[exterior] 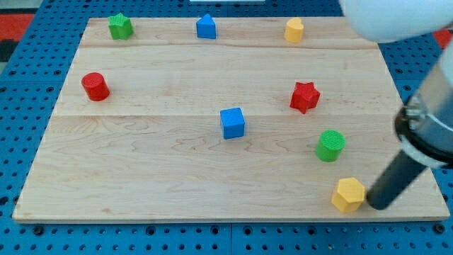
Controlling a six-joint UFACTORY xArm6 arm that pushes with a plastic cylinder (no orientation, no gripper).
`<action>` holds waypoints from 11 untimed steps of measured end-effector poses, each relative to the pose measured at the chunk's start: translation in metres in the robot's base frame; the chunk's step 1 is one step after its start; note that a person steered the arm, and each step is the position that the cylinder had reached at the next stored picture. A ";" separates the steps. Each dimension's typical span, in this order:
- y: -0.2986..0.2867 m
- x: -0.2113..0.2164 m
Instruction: Move the yellow hexagon diagonally to the red circle
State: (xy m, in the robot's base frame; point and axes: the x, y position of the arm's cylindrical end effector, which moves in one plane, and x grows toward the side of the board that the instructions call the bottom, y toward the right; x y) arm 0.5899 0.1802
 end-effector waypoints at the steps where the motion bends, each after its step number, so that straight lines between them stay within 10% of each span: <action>1: -0.091 -0.049; 4: -0.265 -0.140; 11: -0.090 -0.056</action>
State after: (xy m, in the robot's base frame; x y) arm 0.5336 0.0907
